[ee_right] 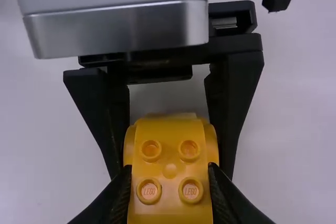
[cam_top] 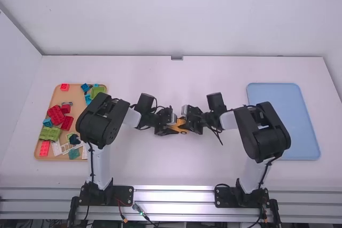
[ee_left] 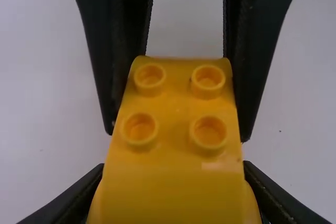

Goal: Assemble lego blocks to make yellow taxi

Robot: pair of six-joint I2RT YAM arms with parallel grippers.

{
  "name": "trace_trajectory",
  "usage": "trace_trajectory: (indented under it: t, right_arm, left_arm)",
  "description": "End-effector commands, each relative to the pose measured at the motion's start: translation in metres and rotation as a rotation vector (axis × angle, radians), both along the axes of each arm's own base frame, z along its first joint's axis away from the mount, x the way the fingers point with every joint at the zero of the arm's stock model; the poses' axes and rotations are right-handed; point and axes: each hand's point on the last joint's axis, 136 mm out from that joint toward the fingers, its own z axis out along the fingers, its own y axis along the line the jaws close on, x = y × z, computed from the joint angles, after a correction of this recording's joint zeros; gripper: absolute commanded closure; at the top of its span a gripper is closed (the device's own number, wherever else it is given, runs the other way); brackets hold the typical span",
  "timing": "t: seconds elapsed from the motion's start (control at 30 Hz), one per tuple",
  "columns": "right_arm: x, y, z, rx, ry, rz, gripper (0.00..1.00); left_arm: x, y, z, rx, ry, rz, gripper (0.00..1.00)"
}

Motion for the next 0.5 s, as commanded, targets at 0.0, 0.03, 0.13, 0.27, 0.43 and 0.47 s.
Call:
trace_trajectory:
  t: [0.0,0.03,0.13,0.27,0.43,0.47]
  right_arm:
    - [-0.0053,-0.0183,-0.0511,-0.200,0.097,-0.090,1.00]
    - [-0.0042,-0.0196,-0.0522,-0.212,0.099,-0.096,1.00]
    - [-0.0025,-0.0226,-0.0548,-0.239,0.104,-0.107,1.00]
    - [-0.0025,-0.0236,-0.0577,-0.270,0.107,-0.110,1.00]
    - [0.0011,-0.0239,-0.0589,-0.294,0.095,-0.116,1.00]
    - [0.0016,-0.0237,-0.0587,-0.294,0.093,-0.117,1.00]
  left_arm:
    - [-0.0076,-0.0074,-0.0010,-0.006,0.040,-0.014,0.81]
    - [-0.0075,-0.0072,-0.0010,-0.006,0.040,-0.014,0.82]
    - [-0.0074,-0.0073,-0.0009,-0.006,0.040,-0.014,0.82]
    - [-0.0072,-0.0075,-0.0007,-0.007,0.038,-0.014,0.83]
    - [-0.0071,-0.0074,-0.0007,-0.007,0.037,-0.014,0.85]
    - [-0.0071,-0.0074,-0.0007,-0.007,0.037,-0.014,0.86]
